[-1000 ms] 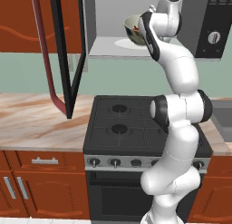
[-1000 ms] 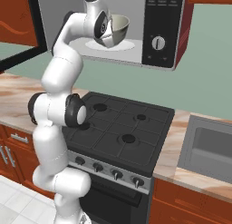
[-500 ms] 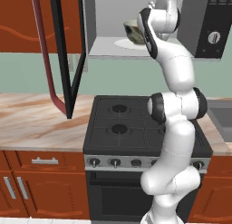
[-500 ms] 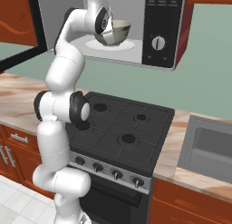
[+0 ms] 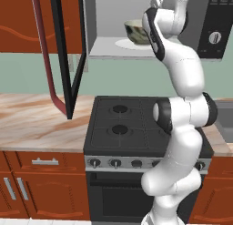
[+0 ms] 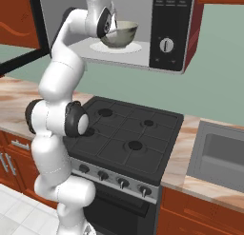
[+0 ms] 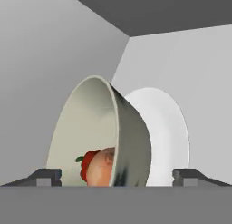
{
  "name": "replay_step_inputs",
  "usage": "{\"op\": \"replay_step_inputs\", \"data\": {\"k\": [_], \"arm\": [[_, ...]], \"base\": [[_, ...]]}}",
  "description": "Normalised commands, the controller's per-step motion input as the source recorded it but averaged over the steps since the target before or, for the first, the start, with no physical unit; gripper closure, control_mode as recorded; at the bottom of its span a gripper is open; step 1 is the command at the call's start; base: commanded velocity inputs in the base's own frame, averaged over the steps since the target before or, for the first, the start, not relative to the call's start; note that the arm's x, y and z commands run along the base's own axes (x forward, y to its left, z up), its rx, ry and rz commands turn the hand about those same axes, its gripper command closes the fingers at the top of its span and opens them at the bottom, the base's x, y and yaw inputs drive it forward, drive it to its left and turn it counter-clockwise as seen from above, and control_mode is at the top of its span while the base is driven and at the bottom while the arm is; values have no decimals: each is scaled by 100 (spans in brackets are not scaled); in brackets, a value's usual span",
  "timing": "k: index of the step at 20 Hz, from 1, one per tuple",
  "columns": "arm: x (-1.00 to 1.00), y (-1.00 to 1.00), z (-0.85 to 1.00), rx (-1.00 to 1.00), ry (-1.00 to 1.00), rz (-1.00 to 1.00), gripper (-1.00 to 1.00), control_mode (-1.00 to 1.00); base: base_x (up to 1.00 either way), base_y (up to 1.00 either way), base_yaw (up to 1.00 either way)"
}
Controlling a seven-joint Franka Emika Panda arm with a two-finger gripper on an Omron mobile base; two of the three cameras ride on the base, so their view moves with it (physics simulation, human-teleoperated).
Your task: Place the bowl containing the onion and bell pepper in the microwave. Close the microwave door and press the start button to microwave the meal.
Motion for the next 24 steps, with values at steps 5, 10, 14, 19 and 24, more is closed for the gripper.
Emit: {"op": "replay_step_inputs", "data": {"k": [5,10,14,19,24], "arm": [[-98,2,-6,-7,-9,0,-100,-100],[-100,6,0,-18,1,5,-100,-100],[-100,22,0,-35,10,22,-100,-100],[-100,32,3,-46,9,42,-100,-100],[-100,22,10,-51,12,44,-100,-100]], "base": [[0,0,0],[0,0,0],[0,0,0],[0,0,0],[0,0,0]]}}
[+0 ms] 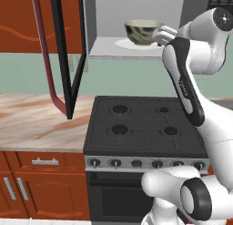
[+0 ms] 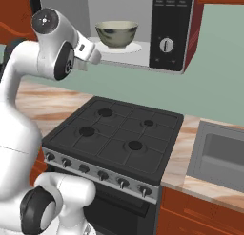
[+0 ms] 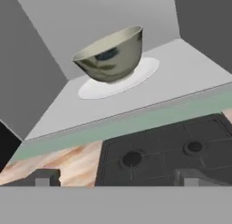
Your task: Place the bowl containing the onion and bell pepper in the microwave. Close the microwave door and press the start button to microwave the meal.
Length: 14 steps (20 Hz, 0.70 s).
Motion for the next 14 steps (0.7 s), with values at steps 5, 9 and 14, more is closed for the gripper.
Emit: {"op": "replay_step_inputs", "data": {"k": [5,9,14], "arm": [[-100,38,19,-62,23,37,-100,-100],[-100,42,6,-66,24,30,-100,-100],[-100,32,0,-57,10,24,-100,-100]], "base": [[0,0,0],[0,0,0],[0,0,0]]}}
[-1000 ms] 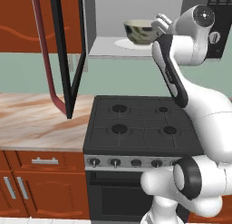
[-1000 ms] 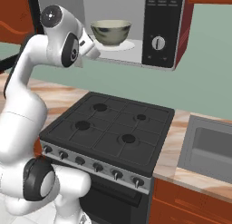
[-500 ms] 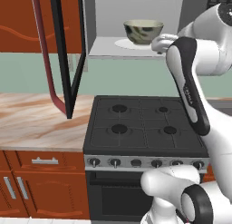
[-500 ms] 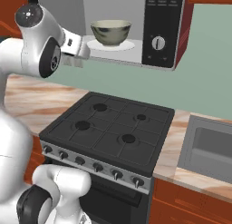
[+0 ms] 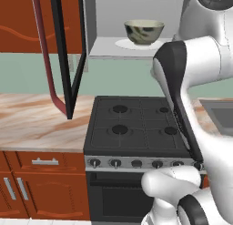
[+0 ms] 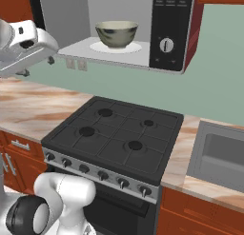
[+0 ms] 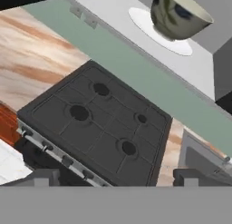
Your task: Place the bowl containing the onion and bell pepper in the microwave. Close the microwave door and press the start button to microwave the meal.
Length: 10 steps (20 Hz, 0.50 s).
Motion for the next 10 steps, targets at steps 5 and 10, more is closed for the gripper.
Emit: {"op": "replay_step_inputs", "data": {"k": [5,10], "arm": [[-91,13,0,-37,0,18,-100,-100],[-74,16,13,-26,0,15,-100,-100]], "base": [[0,0,0],[0,0,0]]}}
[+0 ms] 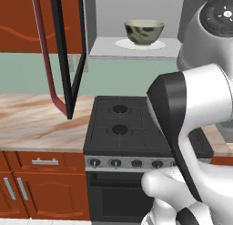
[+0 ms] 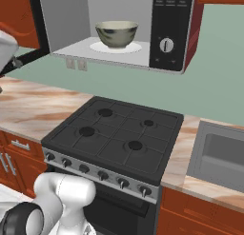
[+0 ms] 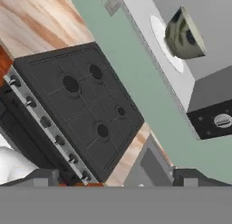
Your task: Place the bowl containing the onion and bell pepper in the microwave. Close the microwave door and press the start button to microwave the meal.
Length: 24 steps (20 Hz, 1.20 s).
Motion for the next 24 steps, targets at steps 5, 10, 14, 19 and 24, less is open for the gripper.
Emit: {"op": "replay_step_inputs", "data": {"k": [5,10,14,19,24], "arm": [[-59,43,25,-25,0,9,-100,-100],[-28,63,16,-23,-9,3,-100,-100],[-21,62,0,-19,-23,1,-100,-100],[-6,64,0,-19,-25,0,-100,-100],[-1,65,0,-17,-27,0,-100,-100]], "base": [[0,0,0],[0,0,0],[0,0,0],[0,0,0],[0,0,0]]}}
